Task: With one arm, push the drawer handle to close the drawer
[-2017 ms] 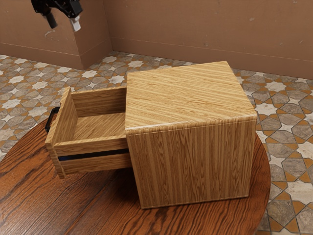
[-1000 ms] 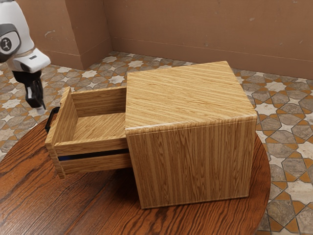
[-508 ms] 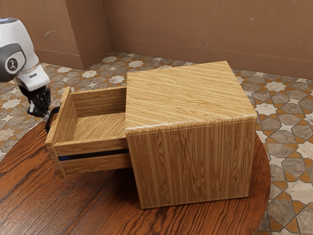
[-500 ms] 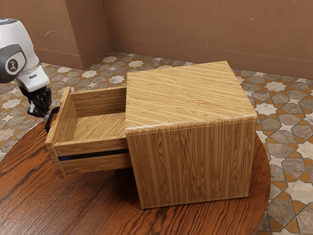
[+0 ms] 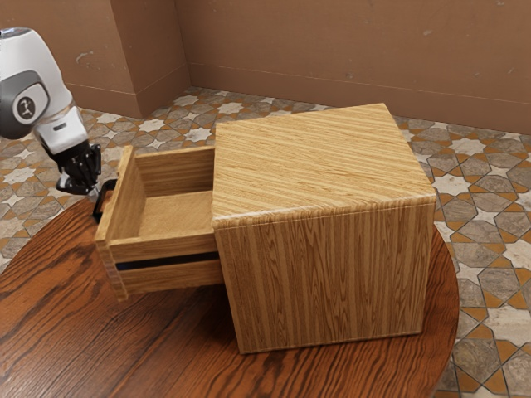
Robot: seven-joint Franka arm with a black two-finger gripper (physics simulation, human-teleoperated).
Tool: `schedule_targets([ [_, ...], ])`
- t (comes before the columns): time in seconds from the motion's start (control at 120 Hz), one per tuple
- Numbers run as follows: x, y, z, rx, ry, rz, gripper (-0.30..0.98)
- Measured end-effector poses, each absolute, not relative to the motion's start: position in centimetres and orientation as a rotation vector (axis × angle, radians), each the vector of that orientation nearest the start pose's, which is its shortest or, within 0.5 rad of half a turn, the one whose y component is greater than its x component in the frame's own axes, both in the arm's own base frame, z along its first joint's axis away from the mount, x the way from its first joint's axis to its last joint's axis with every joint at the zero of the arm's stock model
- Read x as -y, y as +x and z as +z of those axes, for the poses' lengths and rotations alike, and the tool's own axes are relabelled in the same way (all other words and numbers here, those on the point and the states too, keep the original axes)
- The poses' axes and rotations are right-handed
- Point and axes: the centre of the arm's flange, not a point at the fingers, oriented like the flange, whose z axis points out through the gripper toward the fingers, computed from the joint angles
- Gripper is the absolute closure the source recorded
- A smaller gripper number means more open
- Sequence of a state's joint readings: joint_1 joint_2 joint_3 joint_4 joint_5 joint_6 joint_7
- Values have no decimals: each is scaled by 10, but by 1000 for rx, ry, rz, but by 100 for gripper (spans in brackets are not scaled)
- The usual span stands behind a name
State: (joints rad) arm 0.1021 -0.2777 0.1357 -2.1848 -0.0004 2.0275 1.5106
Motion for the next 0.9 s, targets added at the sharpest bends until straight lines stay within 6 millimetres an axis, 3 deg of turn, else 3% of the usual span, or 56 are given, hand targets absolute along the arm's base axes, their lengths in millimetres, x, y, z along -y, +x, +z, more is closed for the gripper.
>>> schedule_targets([
  [0.9,-58,479,515,-1866,-2464,-191,79],
])
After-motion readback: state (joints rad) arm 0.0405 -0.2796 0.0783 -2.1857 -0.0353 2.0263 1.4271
